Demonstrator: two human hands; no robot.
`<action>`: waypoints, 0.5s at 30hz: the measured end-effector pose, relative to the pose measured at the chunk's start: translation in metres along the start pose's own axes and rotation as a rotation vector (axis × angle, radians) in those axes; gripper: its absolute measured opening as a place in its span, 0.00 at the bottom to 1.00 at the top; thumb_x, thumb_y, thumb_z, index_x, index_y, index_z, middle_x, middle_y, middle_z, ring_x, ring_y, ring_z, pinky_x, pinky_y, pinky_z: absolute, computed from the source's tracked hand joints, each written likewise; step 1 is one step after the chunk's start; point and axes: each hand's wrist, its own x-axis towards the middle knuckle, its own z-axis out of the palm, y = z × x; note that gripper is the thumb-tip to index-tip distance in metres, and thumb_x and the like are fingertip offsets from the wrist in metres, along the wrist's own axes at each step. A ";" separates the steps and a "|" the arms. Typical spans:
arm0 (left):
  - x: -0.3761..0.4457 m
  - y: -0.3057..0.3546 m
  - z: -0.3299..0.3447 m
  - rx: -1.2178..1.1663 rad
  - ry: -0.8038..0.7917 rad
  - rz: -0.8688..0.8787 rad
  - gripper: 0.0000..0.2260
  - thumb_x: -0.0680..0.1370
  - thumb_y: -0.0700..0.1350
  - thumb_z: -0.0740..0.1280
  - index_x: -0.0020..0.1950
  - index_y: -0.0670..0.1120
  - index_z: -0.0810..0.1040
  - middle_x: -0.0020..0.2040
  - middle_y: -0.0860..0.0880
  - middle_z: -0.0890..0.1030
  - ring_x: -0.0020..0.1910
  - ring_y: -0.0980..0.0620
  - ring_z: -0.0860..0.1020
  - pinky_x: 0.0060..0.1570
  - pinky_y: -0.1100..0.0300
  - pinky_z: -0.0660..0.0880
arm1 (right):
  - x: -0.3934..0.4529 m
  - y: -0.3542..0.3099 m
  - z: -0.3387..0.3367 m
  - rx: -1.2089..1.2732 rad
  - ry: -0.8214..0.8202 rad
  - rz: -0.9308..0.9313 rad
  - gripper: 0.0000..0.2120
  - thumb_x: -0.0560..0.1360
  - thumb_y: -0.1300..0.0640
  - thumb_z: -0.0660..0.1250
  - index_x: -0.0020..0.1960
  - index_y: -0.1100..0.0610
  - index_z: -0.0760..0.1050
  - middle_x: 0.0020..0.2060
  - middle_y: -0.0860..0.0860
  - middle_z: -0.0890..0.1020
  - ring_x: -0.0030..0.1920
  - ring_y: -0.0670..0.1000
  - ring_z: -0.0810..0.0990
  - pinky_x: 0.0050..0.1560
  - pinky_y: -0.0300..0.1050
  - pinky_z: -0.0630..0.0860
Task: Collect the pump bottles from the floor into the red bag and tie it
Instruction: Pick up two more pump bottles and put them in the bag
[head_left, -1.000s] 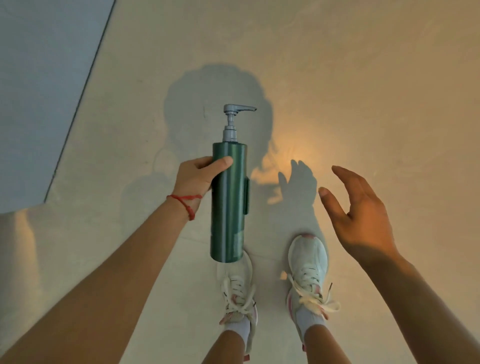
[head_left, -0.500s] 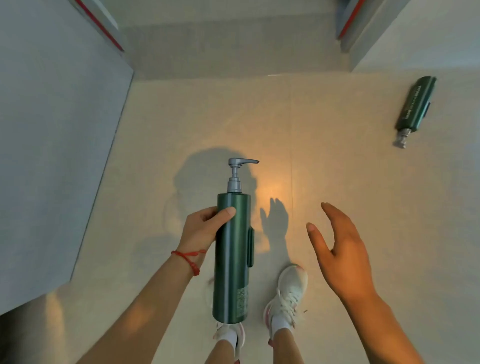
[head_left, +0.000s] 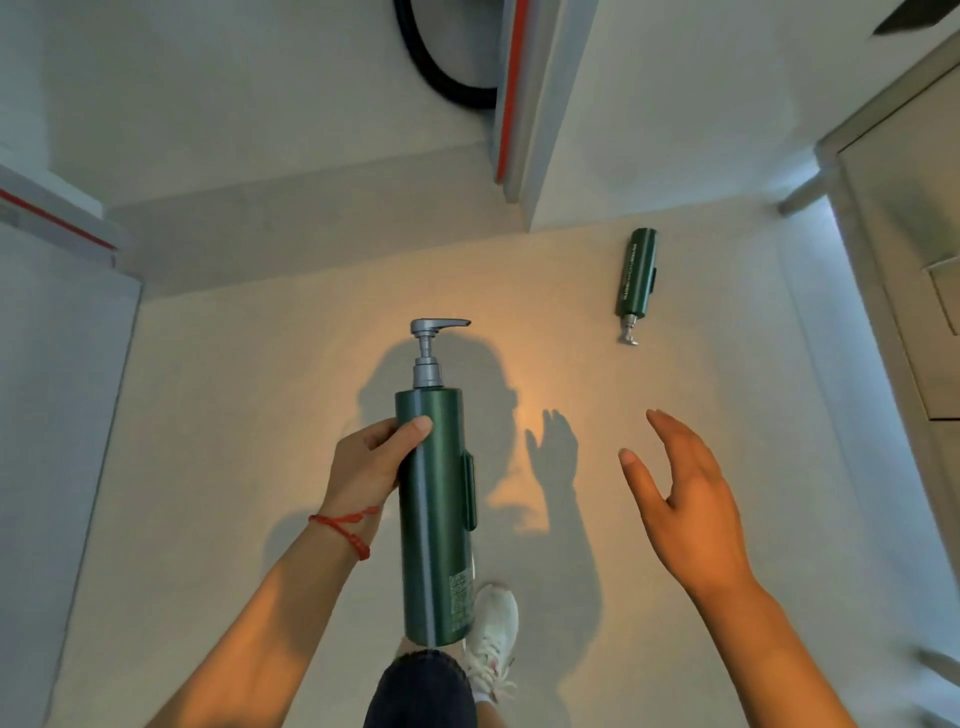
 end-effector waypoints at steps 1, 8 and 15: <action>0.007 0.005 0.008 0.003 -0.006 -0.006 0.04 0.71 0.45 0.69 0.37 0.46 0.82 0.31 0.52 0.84 0.32 0.56 0.82 0.30 0.66 0.77 | 0.008 0.001 -0.006 0.003 0.012 0.018 0.25 0.75 0.46 0.58 0.70 0.53 0.63 0.69 0.53 0.69 0.69 0.53 0.66 0.66 0.48 0.63; 0.062 0.046 0.047 0.036 -0.032 -0.087 0.04 0.71 0.44 0.69 0.37 0.46 0.81 0.31 0.53 0.84 0.32 0.56 0.81 0.32 0.65 0.77 | 0.063 -0.011 -0.036 0.016 0.044 0.135 0.23 0.75 0.49 0.60 0.69 0.52 0.64 0.69 0.52 0.70 0.68 0.53 0.67 0.63 0.44 0.63; 0.108 0.091 0.065 0.090 -0.058 -0.085 0.03 0.70 0.46 0.70 0.37 0.48 0.82 0.32 0.53 0.84 0.35 0.54 0.82 0.37 0.61 0.77 | 0.113 -0.036 -0.048 0.036 0.013 0.146 0.23 0.75 0.47 0.60 0.69 0.49 0.64 0.68 0.50 0.70 0.68 0.52 0.67 0.64 0.44 0.62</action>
